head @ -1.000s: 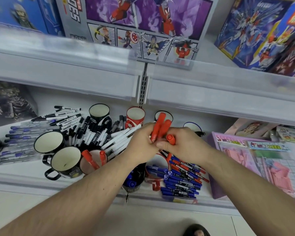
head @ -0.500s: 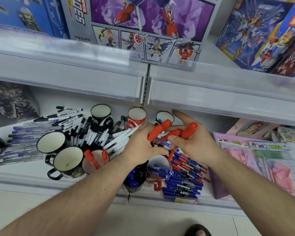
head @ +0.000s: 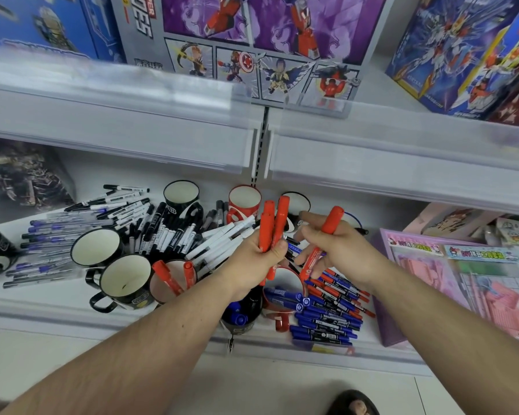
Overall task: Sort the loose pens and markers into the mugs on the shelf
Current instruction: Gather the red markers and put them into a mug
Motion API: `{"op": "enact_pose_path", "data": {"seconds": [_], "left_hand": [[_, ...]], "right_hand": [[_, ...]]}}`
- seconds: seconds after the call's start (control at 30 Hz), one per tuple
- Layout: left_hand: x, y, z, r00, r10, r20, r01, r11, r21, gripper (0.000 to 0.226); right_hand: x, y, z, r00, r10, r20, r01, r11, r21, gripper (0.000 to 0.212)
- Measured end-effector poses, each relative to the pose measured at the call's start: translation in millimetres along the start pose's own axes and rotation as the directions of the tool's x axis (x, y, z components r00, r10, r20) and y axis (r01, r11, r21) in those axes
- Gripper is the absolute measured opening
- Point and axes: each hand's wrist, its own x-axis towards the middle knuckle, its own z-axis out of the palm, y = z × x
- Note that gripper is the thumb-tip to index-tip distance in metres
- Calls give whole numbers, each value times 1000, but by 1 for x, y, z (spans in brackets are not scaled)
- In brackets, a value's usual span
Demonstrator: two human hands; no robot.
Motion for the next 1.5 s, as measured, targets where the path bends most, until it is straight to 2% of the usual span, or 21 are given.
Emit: {"op": "enact_pose_path", "data": {"seconds": [0.13,0.23,0.33,0.37,0.4,0.5,0.57,0.73,0.83,0.9,1.0,1.07,1.17,1.23,1.3,1.33,1.4,1.43,1.5], "left_hand": [[1,3,1,995,-33,92,39,997,-69,13],[-1,6,4,979,-32,200,36,999,-14,18],[-2,2,5,971,-16,240,-2,997,72,23],[-3,1,6,971,-9,239,-15,995,100,24],[-3,0,6,971,-6,238,-25,991,129,24],[-4,-2,6,971,-12,238,-36,980,194,22],[-3,-3,6,972,4,235,-60,971,231,29],[-2,-8,10,975,28,220,-106,930,353,59],[1,-10,10,987,70,147,-119,923,365,43],[6,-8,10,989,109,103,-143,888,438,31],[16,-5,13,981,153,120,-194,818,541,27],[19,-5,19,975,164,147,-219,779,587,21],[21,-7,26,973,201,115,-229,760,608,31],[23,-13,27,981,173,85,-189,776,602,31],[24,-16,27,991,113,75,-136,779,612,24],[24,-18,25,994,73,83,-109,766,634,34],[26,-21,19,993,-4,117,-82,690,719,72],[26,-20,15,994,-38,106,-53,674,737,81],[27,-21,8,995,-86,48,24,692,722,75]], "right_hand": [[2,1,5,997,-80,14,81,962,-260,31],[4,8,4,995,-97,28,100,901,-422,26],[5,17,2,993,-87,80,115,866,-486,66],[5,18,3,991,-90,94,125,859,-497,71],[5,18,3,990,-99,102,137,853,-503,66],[5,19,4,985,-123,123,171,821,-545,32],[4,20,4,981,-130,142,188,816,-547,12],[3,23,5,977,-166,132,211,826,-522,14],[1,19,5,971,-237,13,219,873,-435,25],[1,15,0,962,-261,-79,209,893,-399,41],[0,7,-7,964,-249,-94,183,875,-448,59],[-1,5,-5,959,-267,-99,178,834,-523,55],[0,10,3,936,-337,-105,182,715,-675,28],[4,20,5,925,-361,-116,190,707,-681,14],[7,32,1,924,-334,-187,152,768,-622,6],[7,38,-1,921,-313,-230,123,797,-591,5],[7,53,-6,922,-255,-292,66,845,-531,6],[6,61,-7,925,-224,-307,42,864,-503,7],[5,78,-6,928,-201,-315,14,862,-508,9]]}}
